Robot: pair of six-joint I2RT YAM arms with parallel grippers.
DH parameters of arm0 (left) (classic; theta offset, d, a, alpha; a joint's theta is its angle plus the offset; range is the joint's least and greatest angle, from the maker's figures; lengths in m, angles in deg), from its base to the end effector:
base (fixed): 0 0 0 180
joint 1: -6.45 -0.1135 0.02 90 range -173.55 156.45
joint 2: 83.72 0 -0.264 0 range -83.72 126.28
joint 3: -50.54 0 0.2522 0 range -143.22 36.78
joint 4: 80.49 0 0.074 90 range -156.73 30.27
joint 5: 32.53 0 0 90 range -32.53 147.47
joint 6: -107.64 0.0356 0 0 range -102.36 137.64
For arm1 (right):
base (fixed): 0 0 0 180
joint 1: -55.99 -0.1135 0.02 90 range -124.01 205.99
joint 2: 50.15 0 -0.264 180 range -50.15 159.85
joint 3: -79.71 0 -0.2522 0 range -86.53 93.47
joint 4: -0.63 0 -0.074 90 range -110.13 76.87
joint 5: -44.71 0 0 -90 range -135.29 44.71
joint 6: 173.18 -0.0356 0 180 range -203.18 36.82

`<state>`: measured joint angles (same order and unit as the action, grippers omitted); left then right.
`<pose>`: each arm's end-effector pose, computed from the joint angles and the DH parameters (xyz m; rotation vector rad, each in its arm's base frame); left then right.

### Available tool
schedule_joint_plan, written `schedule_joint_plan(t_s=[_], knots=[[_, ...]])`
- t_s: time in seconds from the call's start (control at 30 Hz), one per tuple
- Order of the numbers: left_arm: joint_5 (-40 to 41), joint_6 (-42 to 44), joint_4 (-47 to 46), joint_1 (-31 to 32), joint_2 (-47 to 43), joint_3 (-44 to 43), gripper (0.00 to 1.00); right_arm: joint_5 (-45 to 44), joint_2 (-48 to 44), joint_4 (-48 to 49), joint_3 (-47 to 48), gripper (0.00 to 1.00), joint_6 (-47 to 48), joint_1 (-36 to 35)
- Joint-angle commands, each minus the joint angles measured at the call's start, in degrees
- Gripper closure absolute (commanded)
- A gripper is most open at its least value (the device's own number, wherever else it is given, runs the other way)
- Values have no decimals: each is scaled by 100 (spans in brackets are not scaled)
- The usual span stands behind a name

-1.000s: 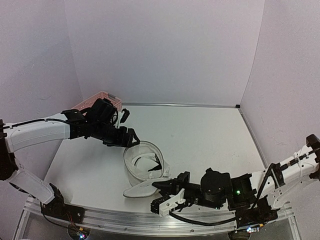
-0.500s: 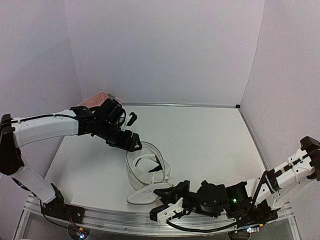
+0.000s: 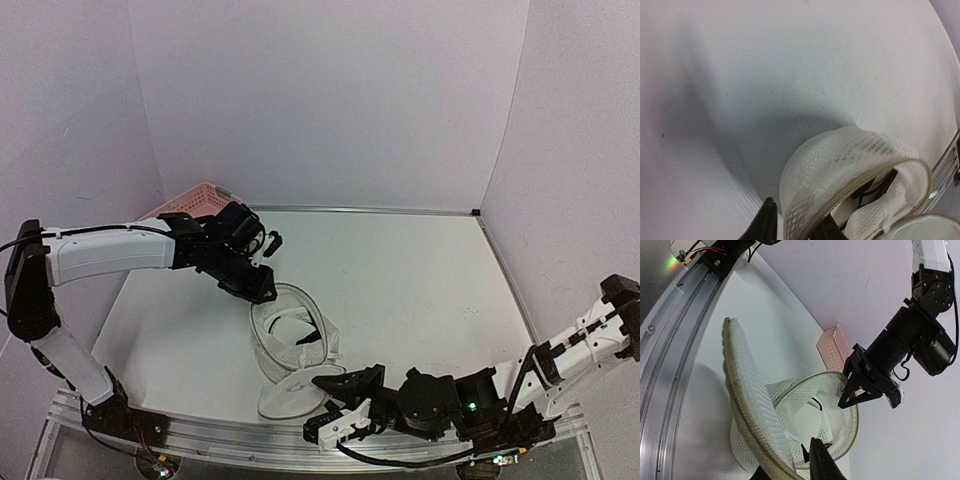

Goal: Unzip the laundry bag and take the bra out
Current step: Open the laundry bag at the center of the board, then adjust the laundry bag at the center of the board.

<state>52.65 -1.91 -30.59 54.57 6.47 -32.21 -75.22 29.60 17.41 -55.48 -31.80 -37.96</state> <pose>0.2181 -0.2477 0.2527 0.6893 2.5742 -0.5279 -0.0015 0.2800 0.1962 -1.6240 0.8742 0.0252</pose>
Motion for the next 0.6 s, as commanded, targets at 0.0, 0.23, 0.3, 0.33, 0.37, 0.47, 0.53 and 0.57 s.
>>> schedule_joint_plan(t_s=[0.0, 0.23, 0.3, 0.33, 0.37, 0.47, 0.53, 0.57], knots=[[330, -30, -37, 13, -44, -282, 89, -179, -429, 238, -73, 75, -448, -53], [665, -143, -31, -33, -28, -307, 100, -243, -838, 171, -439, 68, -1121, -49], [749, -198, -28, -92, -36, -302, 100, -340, -1019, 36, -549, 65, -1386, -53], [792, -222, -33, -125, -51, -301, 100, -420, -1116, -53, -565, 64, -1530, -53], [843, -244, -30, -158, -66, -292, 100, -529, -1207, -182, -575, 63, -1703, -53], [1039, -333, -28, -257, -118, -250, 100, -745, -1486, -599, -548, 58, -2360, -53], [1135, -406, -28, -352, -140, -210, 100, -804, -1653, -768, -591, 56, -2741, -53], [1159, -442, -28, -394, -149, -196, 100, -875, -1713, -854, -598, 55, -2945, -53]])
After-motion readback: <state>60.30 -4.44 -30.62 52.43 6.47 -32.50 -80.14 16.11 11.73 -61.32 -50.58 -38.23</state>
